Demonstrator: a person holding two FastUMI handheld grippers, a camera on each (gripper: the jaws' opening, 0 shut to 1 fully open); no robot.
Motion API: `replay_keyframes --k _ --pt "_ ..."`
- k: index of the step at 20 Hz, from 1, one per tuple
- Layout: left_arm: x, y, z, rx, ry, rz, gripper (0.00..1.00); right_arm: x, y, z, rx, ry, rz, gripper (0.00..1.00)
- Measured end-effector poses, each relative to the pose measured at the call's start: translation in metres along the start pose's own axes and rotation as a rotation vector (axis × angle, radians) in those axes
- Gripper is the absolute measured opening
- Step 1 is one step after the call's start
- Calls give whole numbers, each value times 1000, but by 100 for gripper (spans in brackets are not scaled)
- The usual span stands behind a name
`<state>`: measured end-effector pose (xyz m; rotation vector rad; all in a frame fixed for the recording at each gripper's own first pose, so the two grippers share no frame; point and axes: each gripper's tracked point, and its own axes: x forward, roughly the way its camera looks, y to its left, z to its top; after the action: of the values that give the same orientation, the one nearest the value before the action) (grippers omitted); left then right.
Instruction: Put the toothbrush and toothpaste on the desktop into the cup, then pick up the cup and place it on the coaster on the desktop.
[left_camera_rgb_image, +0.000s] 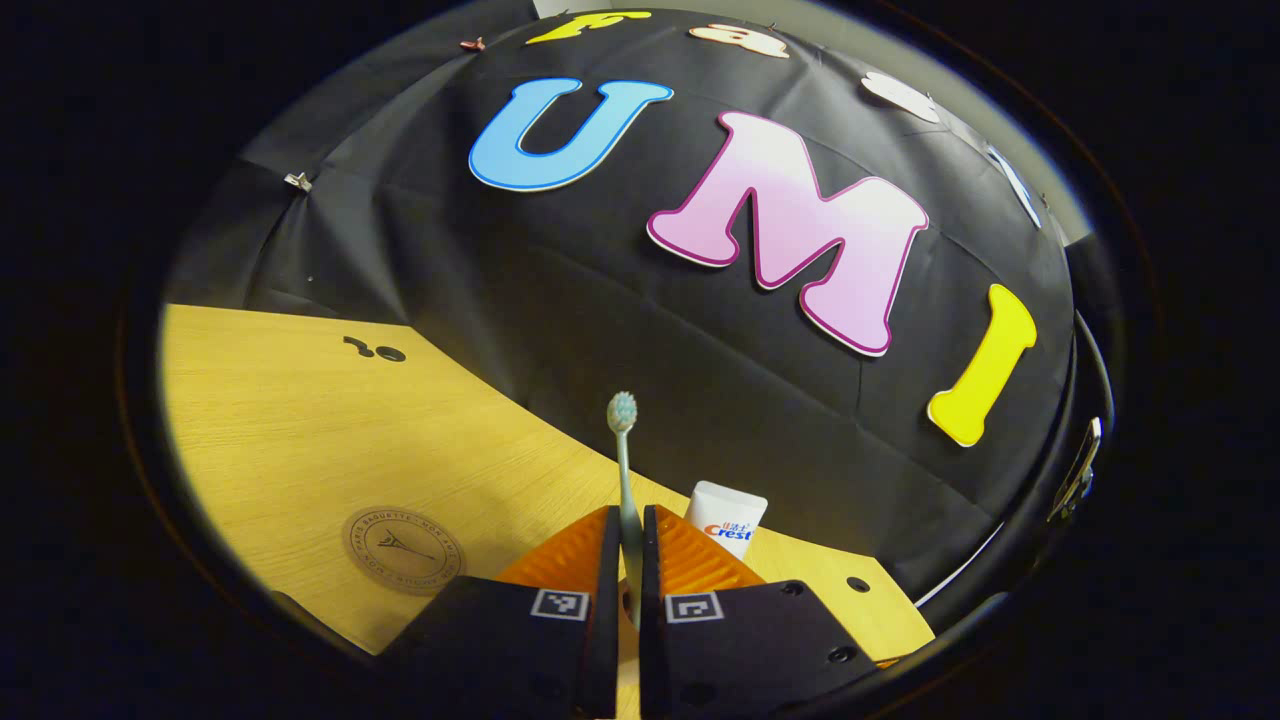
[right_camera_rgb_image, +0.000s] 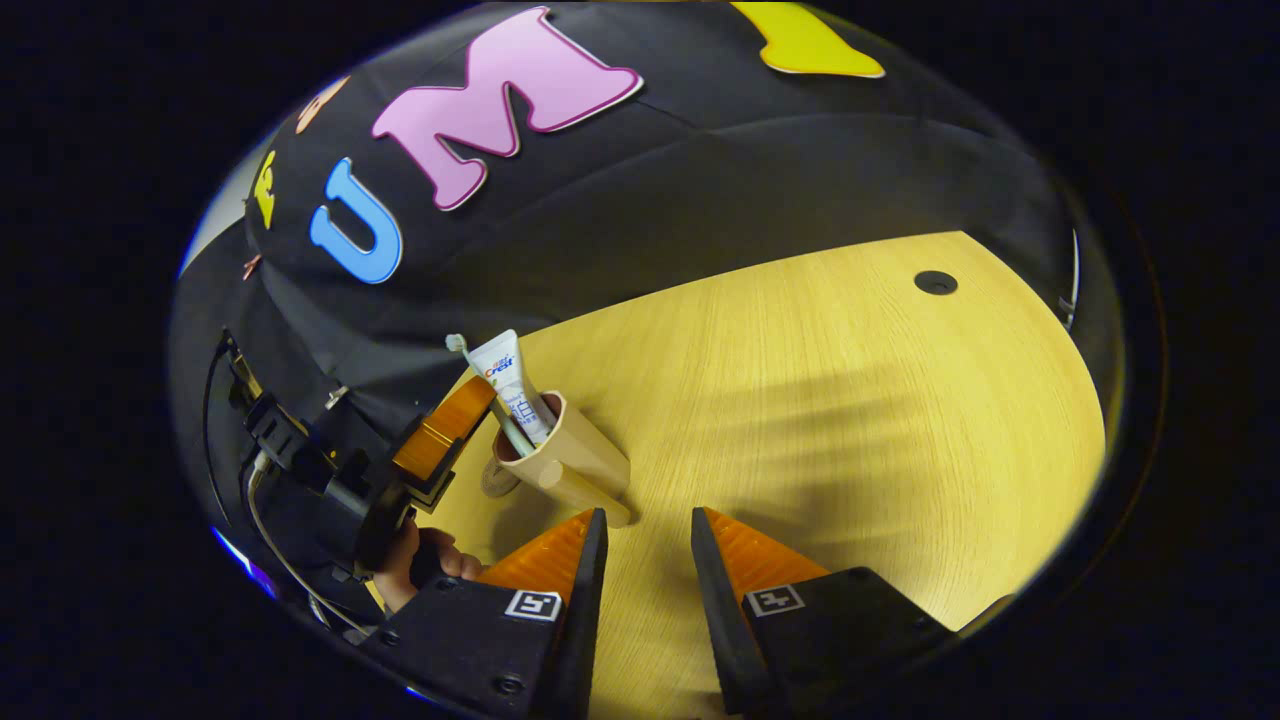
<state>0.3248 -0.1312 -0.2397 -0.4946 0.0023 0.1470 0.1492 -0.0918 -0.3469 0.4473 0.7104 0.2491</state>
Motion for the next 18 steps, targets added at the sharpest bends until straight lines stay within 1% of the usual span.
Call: replay_keyframes --k 1,2,3,4,5,6,7,8,9,10,11,13,14,15,17,18 --pt "-1 1 -1 -7 9 -7 16 1 2 2 -10 3 8 52" --pt "-3 2 0 -11 12 -12 21 2 6 4 -16 11 15 52" --pt "-5 3 -1 -11 13 -16 23 2 9 7 -23 14 27 52" --pt "-7 4 0 -6 17 -19 25 3 12 12 -34 15 33 55" --pt "-9 5 -1 2 24 -20 27 4 13 15 -49 22 37 47" --pt "-13 6 -2 11 34 -21 29 3 16 17 -71 34 45 57" --pt "-18 8 -1 21 43 -24 21 3 17 19 -99 45 49 57" --pt "-25 9 0 33 51 -29 36 3 22 21 -136 64 59 60" --pt "-32 12 1 49 57 -30 37 4 25 22 -175 88 64 61" --pt "-40 14 3 67 65 -34 49 7 27 20 -213 109 68 61" --pt "-49 15 3 85 78 -43 40 8 30 20 -258 134 74 61" --pt "-70 20 6 132 104 -51 49 13 42 16 -316 184 94 60" --pt "-80 24 9 159 115 -53 67 16 48 15 -343 208 99 60" --pt "-93 26 11 183 130 -58 59 21 54 12 -365 234 104 60" --pt "-119 31 15 217 166 -78 65 27 58 11 -423 272 97 61" --pt "-133 35 17 233 183 -80 72 31 57 8 -450 291 87 61"
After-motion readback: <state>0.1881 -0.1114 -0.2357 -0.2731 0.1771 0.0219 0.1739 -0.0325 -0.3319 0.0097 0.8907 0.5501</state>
